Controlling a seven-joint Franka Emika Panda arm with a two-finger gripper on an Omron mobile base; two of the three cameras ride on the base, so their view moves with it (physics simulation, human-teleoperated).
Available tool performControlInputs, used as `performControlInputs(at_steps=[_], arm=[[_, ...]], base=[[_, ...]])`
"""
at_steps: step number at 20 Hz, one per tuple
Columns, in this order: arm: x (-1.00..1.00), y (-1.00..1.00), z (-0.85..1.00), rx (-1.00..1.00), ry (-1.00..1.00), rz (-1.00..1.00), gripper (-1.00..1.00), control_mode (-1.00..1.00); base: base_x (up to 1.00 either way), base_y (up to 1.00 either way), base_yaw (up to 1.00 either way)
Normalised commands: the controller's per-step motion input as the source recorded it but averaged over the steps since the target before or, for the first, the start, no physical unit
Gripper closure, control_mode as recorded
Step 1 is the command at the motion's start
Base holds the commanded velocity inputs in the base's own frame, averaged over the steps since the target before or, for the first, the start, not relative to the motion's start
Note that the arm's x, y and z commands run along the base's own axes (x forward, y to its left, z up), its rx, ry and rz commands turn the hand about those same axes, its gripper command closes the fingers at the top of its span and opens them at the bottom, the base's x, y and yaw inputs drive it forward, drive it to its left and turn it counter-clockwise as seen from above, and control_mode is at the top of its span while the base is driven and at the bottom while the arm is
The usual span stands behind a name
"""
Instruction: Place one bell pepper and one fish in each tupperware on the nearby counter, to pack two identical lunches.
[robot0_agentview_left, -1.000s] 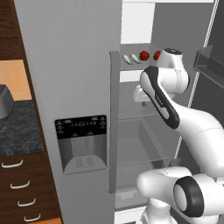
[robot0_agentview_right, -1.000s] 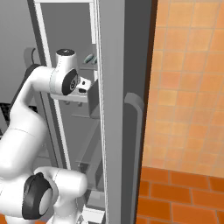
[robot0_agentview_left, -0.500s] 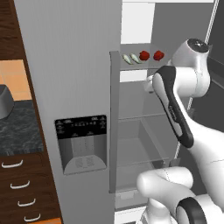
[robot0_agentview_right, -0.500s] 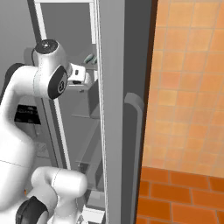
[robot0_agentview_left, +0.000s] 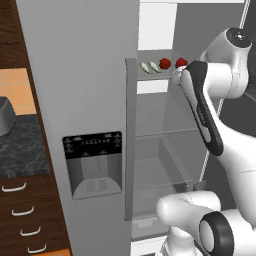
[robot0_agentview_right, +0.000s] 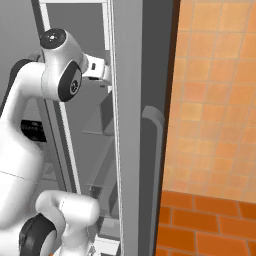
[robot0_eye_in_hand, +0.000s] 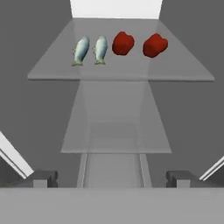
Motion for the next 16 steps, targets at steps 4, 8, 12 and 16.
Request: performControlInputs(at_steps=[4, 8, 12, 16], arm=[[0.18, 0.01, -0.12, 0.10, 0.05, -0.13, -1.00, -1.00], [0.26, -0.16, 0.04, 0.01, -0.26, 0.00, -1.00, -1.00], [0.82, -0.11, 0.01, 0.02, -0.12, 0.00, -1.00, -1.00], [0.99, -0.02, 0.07, 0.01, 0.00, 0.00, -1.00, -1.00]], base=[[0.00, 0.00, 0.00], [0.00, 0.00, 0.00], [0.00, 0.00, 0.00], [0.00, 0.00, 0.00]])
